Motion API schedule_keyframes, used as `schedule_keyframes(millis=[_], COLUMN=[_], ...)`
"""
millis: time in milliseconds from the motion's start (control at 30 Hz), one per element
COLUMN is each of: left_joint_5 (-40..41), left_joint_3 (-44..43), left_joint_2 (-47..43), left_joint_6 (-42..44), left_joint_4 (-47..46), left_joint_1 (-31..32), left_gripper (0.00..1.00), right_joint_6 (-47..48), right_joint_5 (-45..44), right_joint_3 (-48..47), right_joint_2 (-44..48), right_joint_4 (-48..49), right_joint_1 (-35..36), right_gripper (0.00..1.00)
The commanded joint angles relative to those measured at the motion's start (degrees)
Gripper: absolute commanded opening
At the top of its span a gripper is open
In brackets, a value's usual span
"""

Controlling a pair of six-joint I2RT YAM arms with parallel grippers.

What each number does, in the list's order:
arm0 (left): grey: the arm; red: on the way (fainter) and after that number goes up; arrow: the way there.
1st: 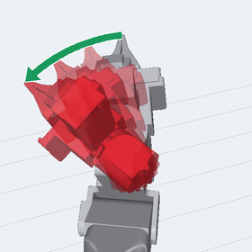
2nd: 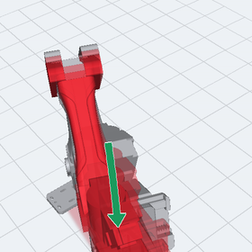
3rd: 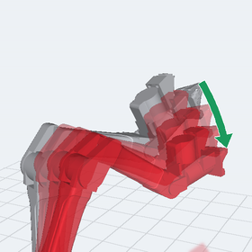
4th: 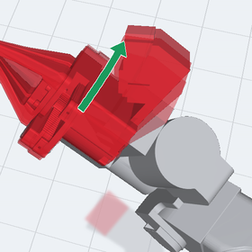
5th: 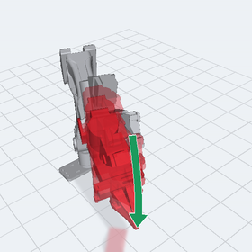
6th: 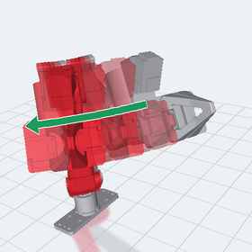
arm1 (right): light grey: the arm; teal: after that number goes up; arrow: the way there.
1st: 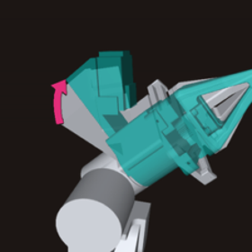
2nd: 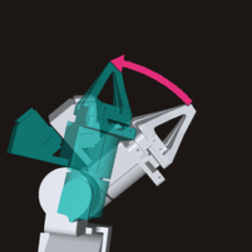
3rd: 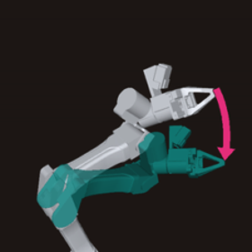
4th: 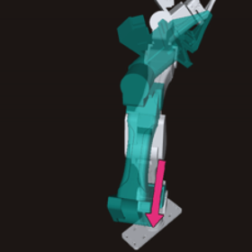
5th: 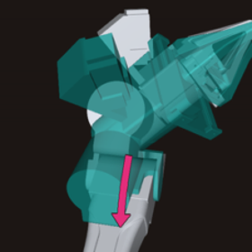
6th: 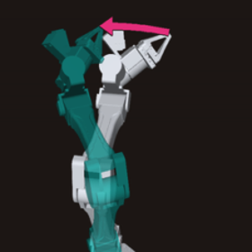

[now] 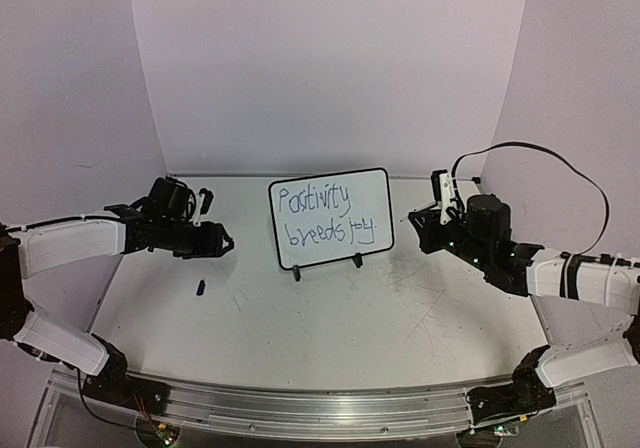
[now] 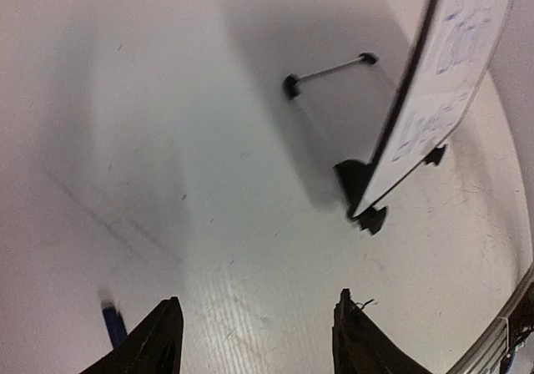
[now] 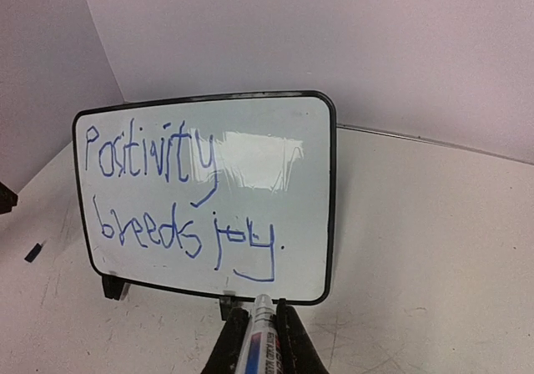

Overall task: Write a sentence on the whiteboard
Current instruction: Pick up the pen cap from the center of the board.

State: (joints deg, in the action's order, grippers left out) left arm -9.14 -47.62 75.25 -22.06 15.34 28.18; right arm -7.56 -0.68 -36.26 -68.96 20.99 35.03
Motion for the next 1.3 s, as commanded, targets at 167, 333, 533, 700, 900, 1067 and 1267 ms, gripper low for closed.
schedule_keyframes(millis=[167, 333, 533, 700, 900, 1067, 1267], left_joint_5=[15.11, 16.3, 16.92, 16.54, 15.27, 14.55, 13.15], left_joint_3=[-5.07, -4.86, -4.79, -3.58, -2.3, -0.87, 0.13], left_joint_2=[9.39, 14.58, 17.99, 19.6, 21.67, 19.15, 11.23], left_joint_6=[-9.2, -7.1, -5.73, -5.39, -4.24, -3.93, -1.17], left_joint_4=[19.17, 18.57, 16.68, 15.62, 14.34, 13.25, 11.21], left_joint_1=[-0.11, -0.41, -1.68, -1.64, -1.54, -0.92, 3.5], left_gripper=[0.63, 0.51, 0.44, 0.41, 0.22, 0.17, 0.09], right_joint_6=[0.21, 0.09, 0.09, -0.11, -0.43, -0.66, -0.64], right_joint_5=[5.3, 5.49, 6.13, 6.64, 7.2, 7.91, 10.26], right_joint_3=[-2.9, -1.97, -2.15, -2.15, -2.98, -4.03, -6.35], right_joint_2=[1.02, 3.63, 4.5, 4.5, 3.44, 2.83, 1.44], right_joint_4=[-1.08, -1.91, -2.42, -2.46, -2.44, -2.72, -4.2], right_joint_1=[-0.13, -0.11, -0.13, -0.11, -0.12, -0.13, -0.13], right_gripper=[0.0, 0.0, 0.0, 0.0, 0.0, 0.0, 0.0])
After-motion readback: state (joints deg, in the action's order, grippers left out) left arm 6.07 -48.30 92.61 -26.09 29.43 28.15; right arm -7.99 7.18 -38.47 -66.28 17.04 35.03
